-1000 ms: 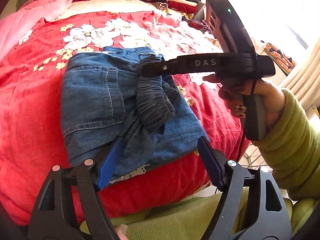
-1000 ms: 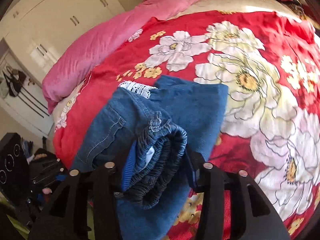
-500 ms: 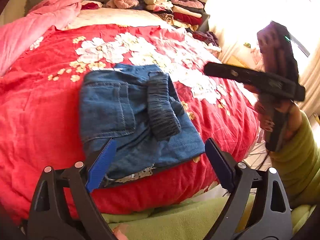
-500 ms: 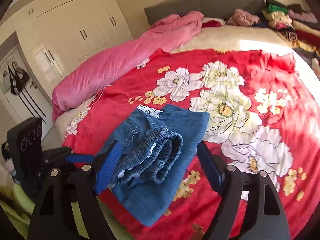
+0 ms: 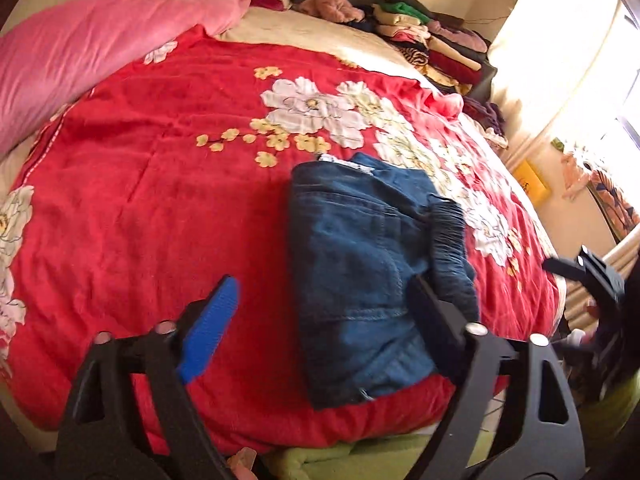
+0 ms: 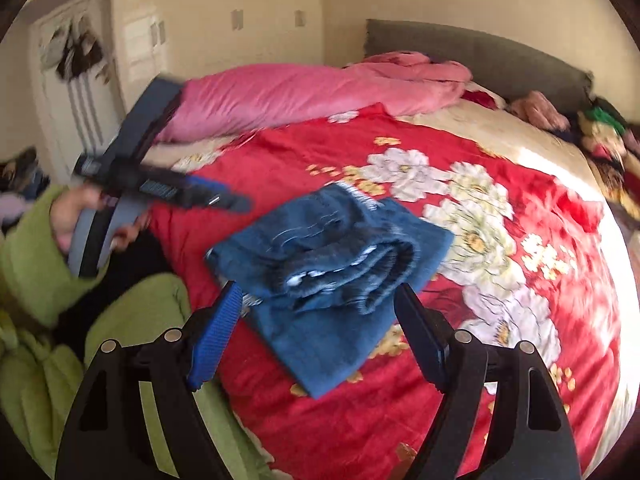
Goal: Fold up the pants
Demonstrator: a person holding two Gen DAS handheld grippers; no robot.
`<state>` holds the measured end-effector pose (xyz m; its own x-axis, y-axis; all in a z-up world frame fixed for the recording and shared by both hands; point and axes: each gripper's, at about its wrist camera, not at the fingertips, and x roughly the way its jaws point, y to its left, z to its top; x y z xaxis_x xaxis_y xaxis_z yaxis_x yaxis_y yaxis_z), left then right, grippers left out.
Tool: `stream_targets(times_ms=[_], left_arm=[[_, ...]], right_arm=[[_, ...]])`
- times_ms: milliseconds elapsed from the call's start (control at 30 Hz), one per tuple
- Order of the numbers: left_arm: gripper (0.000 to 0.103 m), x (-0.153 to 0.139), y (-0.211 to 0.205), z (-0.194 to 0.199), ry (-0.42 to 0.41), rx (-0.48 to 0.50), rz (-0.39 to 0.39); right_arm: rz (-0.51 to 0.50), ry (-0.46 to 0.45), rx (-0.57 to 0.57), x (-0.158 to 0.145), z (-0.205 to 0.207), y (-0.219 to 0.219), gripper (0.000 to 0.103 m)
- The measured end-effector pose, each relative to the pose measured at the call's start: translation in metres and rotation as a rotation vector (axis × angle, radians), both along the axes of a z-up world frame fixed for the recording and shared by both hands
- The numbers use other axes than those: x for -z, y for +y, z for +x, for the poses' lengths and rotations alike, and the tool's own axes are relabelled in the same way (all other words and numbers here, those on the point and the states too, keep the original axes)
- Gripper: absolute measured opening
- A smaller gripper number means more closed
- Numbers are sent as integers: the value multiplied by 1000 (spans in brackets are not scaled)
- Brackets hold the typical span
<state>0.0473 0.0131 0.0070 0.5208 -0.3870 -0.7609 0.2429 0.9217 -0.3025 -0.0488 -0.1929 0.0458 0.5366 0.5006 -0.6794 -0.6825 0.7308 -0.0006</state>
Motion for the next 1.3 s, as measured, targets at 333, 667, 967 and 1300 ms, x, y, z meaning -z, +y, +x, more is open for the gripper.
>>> stream_targets(times_ms=[333,667,967,1300], left_arm=[[42,29,-22,48,93,58,65],[41,37,-25,57,98,69,78],[42,41,-28,58,88,74,51],[44,39,-30,50,58,59,78]], right_arm=[[-100,-20,-272,26,-5,83,42],[-214,-3,-379,56,18,130,10],[-175,111,-376,71,6,105,5],[-113,124,-345,59,-11,88,21]])
